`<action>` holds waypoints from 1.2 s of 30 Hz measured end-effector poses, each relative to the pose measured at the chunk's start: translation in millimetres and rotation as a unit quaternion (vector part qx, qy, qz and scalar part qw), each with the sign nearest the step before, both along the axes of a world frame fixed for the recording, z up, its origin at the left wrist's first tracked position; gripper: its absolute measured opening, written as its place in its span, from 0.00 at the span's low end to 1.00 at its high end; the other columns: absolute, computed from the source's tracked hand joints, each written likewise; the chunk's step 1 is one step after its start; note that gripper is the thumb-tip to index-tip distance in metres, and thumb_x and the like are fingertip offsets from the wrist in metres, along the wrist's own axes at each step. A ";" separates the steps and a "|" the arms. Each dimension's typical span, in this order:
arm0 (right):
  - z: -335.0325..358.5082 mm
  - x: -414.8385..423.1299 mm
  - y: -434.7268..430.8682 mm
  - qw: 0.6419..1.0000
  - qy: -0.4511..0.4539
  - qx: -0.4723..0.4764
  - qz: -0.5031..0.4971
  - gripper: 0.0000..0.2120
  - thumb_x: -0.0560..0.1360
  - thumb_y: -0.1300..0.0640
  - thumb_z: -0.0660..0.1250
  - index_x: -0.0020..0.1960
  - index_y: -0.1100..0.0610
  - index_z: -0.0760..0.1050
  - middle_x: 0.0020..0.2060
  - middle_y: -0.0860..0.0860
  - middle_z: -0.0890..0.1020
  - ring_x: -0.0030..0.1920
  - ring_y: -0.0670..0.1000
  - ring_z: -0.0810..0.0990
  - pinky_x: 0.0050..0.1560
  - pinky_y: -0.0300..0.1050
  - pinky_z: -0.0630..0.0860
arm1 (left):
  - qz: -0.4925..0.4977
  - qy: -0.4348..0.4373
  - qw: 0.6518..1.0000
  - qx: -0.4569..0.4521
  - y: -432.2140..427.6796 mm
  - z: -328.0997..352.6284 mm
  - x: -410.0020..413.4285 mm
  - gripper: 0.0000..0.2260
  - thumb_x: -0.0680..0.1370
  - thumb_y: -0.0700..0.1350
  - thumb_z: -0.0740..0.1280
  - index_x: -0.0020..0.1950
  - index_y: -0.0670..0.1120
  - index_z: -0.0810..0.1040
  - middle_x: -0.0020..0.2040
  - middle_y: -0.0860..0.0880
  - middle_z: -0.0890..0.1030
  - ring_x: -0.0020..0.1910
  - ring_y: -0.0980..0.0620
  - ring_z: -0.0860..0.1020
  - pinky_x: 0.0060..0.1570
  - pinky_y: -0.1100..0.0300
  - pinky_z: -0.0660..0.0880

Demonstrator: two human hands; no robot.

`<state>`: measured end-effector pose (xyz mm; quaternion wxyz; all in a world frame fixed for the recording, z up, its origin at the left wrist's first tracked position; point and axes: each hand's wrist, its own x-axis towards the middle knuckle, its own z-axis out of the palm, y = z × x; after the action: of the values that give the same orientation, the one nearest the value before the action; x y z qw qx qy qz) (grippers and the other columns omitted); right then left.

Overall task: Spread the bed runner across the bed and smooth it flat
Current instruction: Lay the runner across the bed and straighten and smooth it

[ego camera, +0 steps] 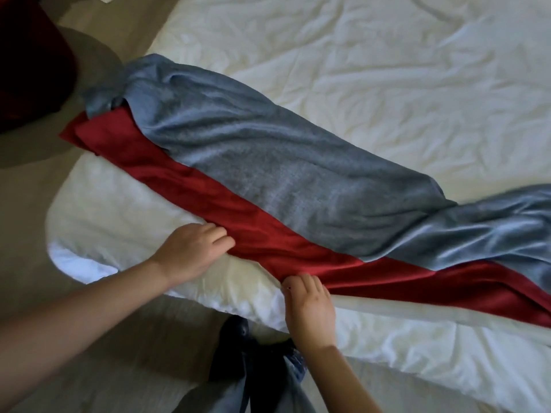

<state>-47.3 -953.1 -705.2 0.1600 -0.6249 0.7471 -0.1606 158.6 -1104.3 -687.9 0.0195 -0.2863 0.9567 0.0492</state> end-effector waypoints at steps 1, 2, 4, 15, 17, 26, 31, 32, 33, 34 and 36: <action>0.6 -1.4 1.4 1.000 0.005 0.002 0.004 0.11 0.62 0.67 0.76 0.38 0.56 0.77 0.33 0.50 0.77 0.34 0.53 0.76 0.33 0.46 0.75 | -0.021 0.009 1.000 -0.002 2.2 -0.1 -4.9 0.11 0.69 0.36 0.60 0.44 0.43 0.81 0.37 0.47 0.78 0.34 0.48 0.77 0.27 0.55 0.74; 1.0 -3.1 3.7 1.000 0.018 0.010 0.013 0.12 0.61 0.66 0.77 0.38 0.56 0.77 0.34 0.50 0.77 0.34 0.53 0.76 0.33 0.46 0.75 | -0.038 0.013 0.999 -0.003 4.0 -0.5 -10.7 0.13 0.70 0.36 0.59 0.46 0.43 0.81 0.39 0.47 0.79 0.36 0.48 0.78 0.29 0.54 0.75; 1.9 -9.9 8.5 0.997 0.050 0.045 0.021 0.13 0.59 0.63 0.78 0.40 0.54 0.78 0.36 0.49 0.78 0.35 0.52 0.77 0.33 0.46 0.75 | -0.072 -0.004 0.997 -0.005 4.8 -2.4 -24.8 0.12 0.70 0.37 0.59 0.45 0.45 0.81 0.39 0.48 0.80 0.37 0.48 0.78 0.31 0.54 0.76; 0.7 -11.9 8.6 0.973 -0.012 0.169 -0.159 0.08 0.69 0.64 0.62 0.46 0.56 0.77 0.42 0.52 0.80 0.45 0.55 0.75 0.47 0.48 0.69 | -0.122 -0.032 0.992 -0.014 -7.1 -2.2 -29.5 0.09 0.64 0.38 0.57 0.28 0.46 0.76 0.27 0.48 0.72 0.25 0.47 0.74 0.22 0.61 0.68; -0.4 1.1 7.7 0.981 -0.038 0.124 -0.148 0.09 0.68 0.65 0.63 0.45 0.56 0.78 0.41 0.53 0.80 0.43 0.56 0.75 0.45 0.49 0.70 | -0.068 -0.046 0.997 -0.004 -10.3 -2.8 -23.9 0.08 0.64 0.37 0.60 0.30 0.44 0.78 0.28 0.47 0.74 0.27 0.46 0.76 0.21 0.59 0.70; -1.8 -74.0 39.8 0.994 0.012 0.102 -0.027 0.14 0.64 0.65 0.65 0.47 0.53 0.80 0.41 0.50 0.79 0.45 0.56 0.77 0.44 0.50 0.72 | -0.117 -0.005 0.991 0.071 57.3 -1.1 -108.0 0.21 0.60 0.41 0.73 0.53 0.44 0.81 0.49 0.48 0.81 0.44 0.48 0.80 0.39 0.55 0.79; -0.3 -185.5 81.1 0.978 0.117 0.169 -0.036 0.14 0.70 0.62 0.62 0.52 0.50 0.77 0.47 0.50 0.77 0.51 0.55 0.75 0.50 0.49 0.68 | -0.157 -0.020 0.984 0.081 110.1 -7.2 -217.4 0.14 0.70 0.45 0.66 0.55 0.46 0.79 0.49 0.48 0.79 0.46 0.47 0.78 0.42 0.51 0.76; -0.1 -204.9 88.4 0.975 0.128 0.177 -0.039 0.14 0.72 0.62 0.61 0.54 0.50 0.76 0.48 0.49 0.76 0.52 0.54 0.74 0.51 0.49 0.68 | -0.136 -0.046 0.985 0.094 119.1 -8.0 -240.5 0.14 0.72 0.46 0.66 0.56 0.47 0.77 0.50 0.49 0.78 0.48 0.47 0.78 0.42 0.52 0.75; 0.4 -222.2 94.9 0.972 0.144 0.183 -0.042 0.13 0.72 0.61 0.61 0.54 0.50 0.76 0.49 0.49 0.76 0.52 0.54 0.74 0.51 0.48 0.67 | -0.110 -0.071 0.986 0.108 126.9 -8.6 -261.7 0.13 0.73 0.48 0.65 0.57 0.47 0.76 0.51 0.49 0.77 0.49 0.47 0.77 0.43 0.52 0.74; 1.0 -237.8 99.9 0.968 0.163 0.185 -0.042 0.13 0.73 0.61 0.61 0.54 0.49 0.75 0.49 0.48 0.76 0.52 0.53 0.74 0.50 0.48 0.67 | -0.090 -0.089 0.985 0.117 133.8 -9.4 -280.9 0.12 0.75 0.48 0.64 0.57 0.47 0.75 0.52 0.49 0.76 0.51 0.47 0.77 0.43 0.52 0.73; 1.0 -262.8 106.7 0.964 0.191 0.177 -0.048 0.12 0.72 0.60 0.63 0.54 0.49 0.75 0.49 0.48 0.77 0.51 0.54 0.74 0.48 0.48 0.68 | -0.077 -0.103 0.985 0.117 144.8 -10.9 -312.4 0.11 0.76 0.47 0.65 0.56 0.46 0.74 0.53 0.48 0.75 0.51 0.46 0.77 0.42 0.53 0.72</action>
<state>-310.1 -846.4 -704.2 0.1142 -0.5688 0.8096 0.0891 -153.8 -959.5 -698.8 0.1555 -0.2112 0.9563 0.1293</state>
